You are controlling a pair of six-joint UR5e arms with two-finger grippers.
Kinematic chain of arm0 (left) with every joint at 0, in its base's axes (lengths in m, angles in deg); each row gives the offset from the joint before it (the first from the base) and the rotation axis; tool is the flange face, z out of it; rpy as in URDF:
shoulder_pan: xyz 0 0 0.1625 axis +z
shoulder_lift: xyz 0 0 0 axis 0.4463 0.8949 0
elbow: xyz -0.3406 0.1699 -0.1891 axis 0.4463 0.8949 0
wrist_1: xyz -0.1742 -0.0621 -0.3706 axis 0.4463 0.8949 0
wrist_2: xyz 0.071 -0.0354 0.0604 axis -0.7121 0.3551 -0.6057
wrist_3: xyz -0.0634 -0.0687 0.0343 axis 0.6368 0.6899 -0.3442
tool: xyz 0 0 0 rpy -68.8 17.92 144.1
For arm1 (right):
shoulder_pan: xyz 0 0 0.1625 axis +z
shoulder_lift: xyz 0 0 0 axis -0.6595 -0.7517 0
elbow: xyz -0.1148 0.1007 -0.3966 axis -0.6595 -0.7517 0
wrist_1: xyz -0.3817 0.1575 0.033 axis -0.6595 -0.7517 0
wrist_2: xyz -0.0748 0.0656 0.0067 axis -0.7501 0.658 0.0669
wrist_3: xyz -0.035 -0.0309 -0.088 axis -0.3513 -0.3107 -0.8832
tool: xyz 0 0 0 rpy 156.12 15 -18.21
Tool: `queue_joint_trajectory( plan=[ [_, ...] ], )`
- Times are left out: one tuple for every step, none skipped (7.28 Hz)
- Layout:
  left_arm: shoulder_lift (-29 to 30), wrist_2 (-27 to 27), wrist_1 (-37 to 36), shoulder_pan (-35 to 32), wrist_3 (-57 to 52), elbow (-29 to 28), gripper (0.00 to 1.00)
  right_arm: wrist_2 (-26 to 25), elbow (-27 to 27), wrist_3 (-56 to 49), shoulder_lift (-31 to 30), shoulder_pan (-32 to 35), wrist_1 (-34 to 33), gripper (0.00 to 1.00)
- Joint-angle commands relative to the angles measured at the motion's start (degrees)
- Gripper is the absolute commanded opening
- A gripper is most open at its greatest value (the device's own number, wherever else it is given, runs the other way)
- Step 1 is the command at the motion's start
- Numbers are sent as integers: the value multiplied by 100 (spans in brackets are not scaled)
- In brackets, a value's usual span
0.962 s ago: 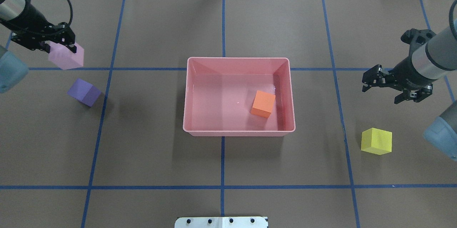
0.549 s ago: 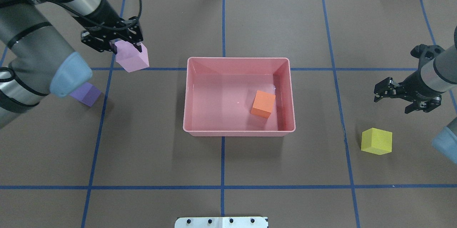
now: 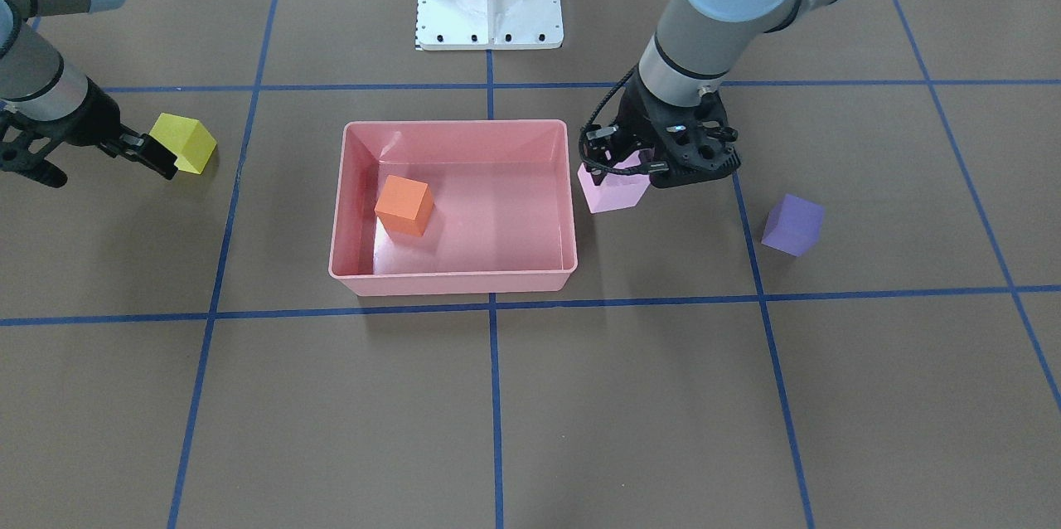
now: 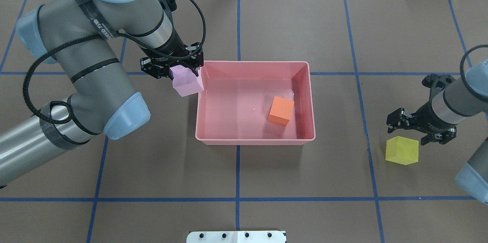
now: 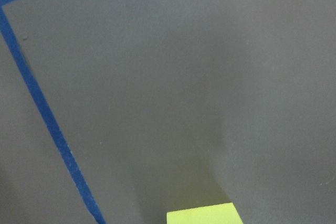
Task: Place blocks into pink bin with both arms
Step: 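Carry the pink cube over the bin while the right gripper grasps the yellow cube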
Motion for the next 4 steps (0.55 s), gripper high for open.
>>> queue_joint_trajectory(
  plan=[
    [31, -159, 7, 108, 92, 2, 0, -135, 134, 27, -476, -307, 538, 100],
    [65, -160, -2, 152, 119, 2, 0, -292, 117, 44, -477, -430, 540, 100],
    [118, -212, -11, 265, 136, -42, 0, -319, 38, 62, -442, -466, 558, 100],
    [214, -447, -28, 432, 136, -120, 0, -328, -41, 97, -416, -518, 558, 100]
  ],
)
